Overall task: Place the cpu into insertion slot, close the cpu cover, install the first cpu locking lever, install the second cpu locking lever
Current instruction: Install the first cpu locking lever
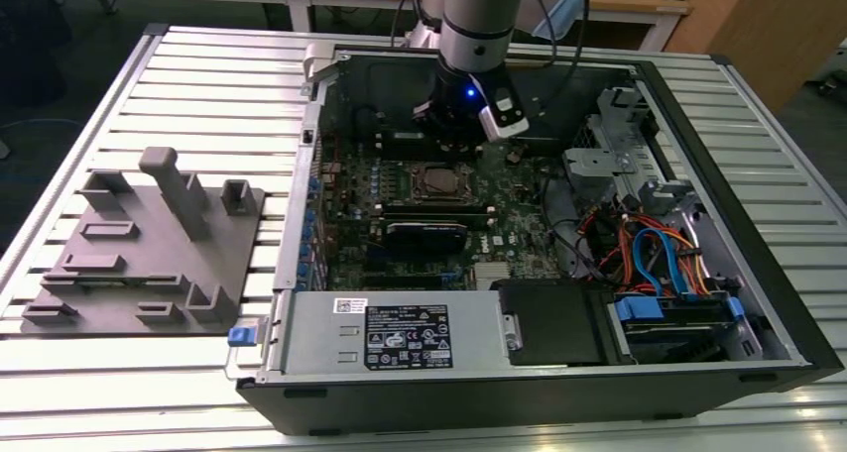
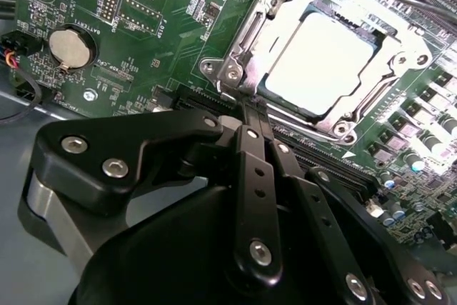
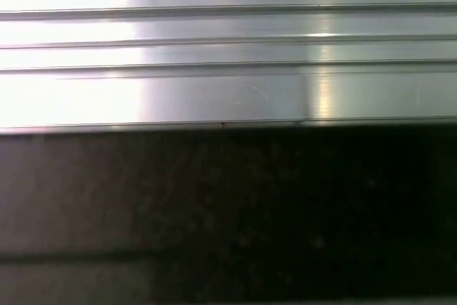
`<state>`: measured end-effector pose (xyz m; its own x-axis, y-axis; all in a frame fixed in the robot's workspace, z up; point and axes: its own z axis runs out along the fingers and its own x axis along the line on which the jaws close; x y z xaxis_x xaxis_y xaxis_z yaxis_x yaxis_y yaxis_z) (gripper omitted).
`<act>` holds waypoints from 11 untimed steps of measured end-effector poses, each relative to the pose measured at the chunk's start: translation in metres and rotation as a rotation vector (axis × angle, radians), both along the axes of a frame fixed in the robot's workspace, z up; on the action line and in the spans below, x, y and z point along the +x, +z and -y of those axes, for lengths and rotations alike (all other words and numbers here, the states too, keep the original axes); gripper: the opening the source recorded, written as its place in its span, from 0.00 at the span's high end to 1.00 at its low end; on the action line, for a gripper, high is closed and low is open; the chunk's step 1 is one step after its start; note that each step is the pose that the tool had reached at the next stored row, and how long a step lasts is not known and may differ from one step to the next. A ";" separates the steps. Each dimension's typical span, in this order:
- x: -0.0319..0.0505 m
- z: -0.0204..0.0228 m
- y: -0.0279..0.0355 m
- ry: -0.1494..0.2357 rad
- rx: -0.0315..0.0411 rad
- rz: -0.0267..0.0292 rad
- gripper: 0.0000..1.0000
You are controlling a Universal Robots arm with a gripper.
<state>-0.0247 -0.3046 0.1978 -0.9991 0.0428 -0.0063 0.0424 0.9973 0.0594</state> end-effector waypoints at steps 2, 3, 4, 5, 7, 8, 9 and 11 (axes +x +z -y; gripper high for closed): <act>0.0001 -0.0001 -0.0006 0.000 0.0004 0.0002 0.89; 0.0001 -0.0001 -0.0007 0.000 0.0002 0.0000 0.89; 0.0001 0.0000 -0.0008 0.000 0.0000 -0.0001 0.89; 0.0001 0.0000 -0.0009 0.000 0.0006 -0.0001 0.89; 0.0001 0.0000 -0.0010 0.000 0.0060 0.0001 0.89; 0.0001 0.0000 -0.0011 0.000 0.0117 0.0001 0.89; 0.0001 0.0000 -0.0010 0.000 0.0169 0.0000 0.89; 0.0001 -0.0001 -0.0010 0.000 0.0243 0.0000 0.89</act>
<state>-0.0246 -0.3046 0.1968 -0.9991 0.0429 -0.0053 0.0423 0.9956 0.0836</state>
